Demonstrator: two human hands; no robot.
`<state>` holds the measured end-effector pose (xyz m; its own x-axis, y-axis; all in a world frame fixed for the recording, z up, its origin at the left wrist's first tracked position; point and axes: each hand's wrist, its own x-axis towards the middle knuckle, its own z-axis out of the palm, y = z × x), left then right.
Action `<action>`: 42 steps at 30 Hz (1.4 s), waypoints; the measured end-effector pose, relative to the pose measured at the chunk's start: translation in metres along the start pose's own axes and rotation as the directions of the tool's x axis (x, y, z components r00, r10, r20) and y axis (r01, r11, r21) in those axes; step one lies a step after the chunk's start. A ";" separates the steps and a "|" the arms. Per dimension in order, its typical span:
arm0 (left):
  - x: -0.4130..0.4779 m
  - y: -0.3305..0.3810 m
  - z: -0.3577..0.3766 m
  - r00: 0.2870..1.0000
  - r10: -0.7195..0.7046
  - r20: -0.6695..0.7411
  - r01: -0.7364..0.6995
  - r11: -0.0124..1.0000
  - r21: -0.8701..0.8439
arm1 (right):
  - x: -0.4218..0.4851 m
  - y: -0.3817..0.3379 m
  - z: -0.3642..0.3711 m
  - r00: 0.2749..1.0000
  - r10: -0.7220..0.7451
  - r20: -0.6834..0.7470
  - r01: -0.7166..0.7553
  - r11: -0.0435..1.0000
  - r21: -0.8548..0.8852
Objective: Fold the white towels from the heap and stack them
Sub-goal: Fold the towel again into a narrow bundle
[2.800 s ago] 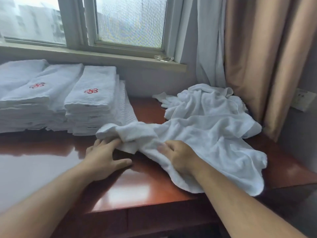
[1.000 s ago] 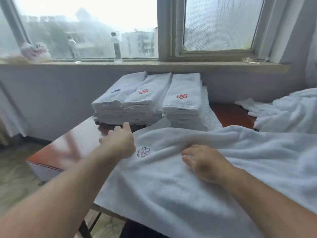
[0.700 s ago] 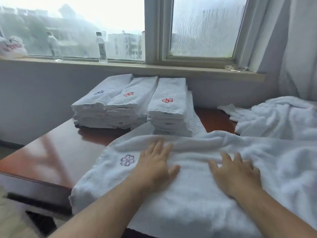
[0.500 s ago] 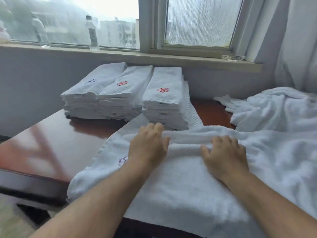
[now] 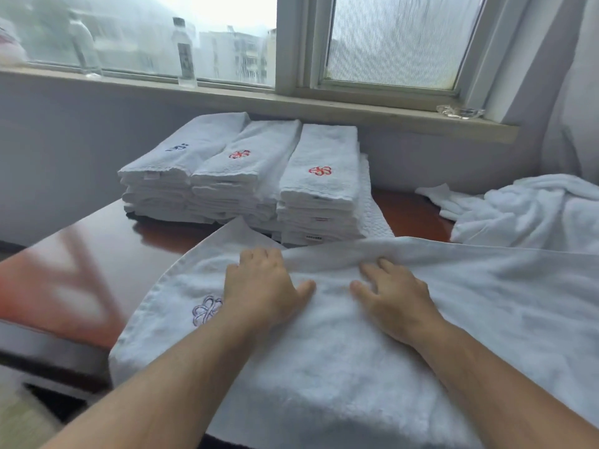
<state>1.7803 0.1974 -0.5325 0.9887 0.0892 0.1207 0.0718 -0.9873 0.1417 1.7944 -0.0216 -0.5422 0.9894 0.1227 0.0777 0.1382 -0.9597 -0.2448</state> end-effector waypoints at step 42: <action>-0.016 0.166 0.046 0.865 0.467 0.187 -0.440 0.882 -0.166 | -0.072 0.154 -0.064 0.760 0.584 -0.286 -0.598 0.800 0.042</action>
<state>1.7827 0.0258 -0.5565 0.9129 -0.4080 -0.0128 -0.3938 -0.8885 0.2354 1.7416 -0.1948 -0.5237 0.8198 -0.5392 0.1930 -0.4795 -0.8305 -0.2834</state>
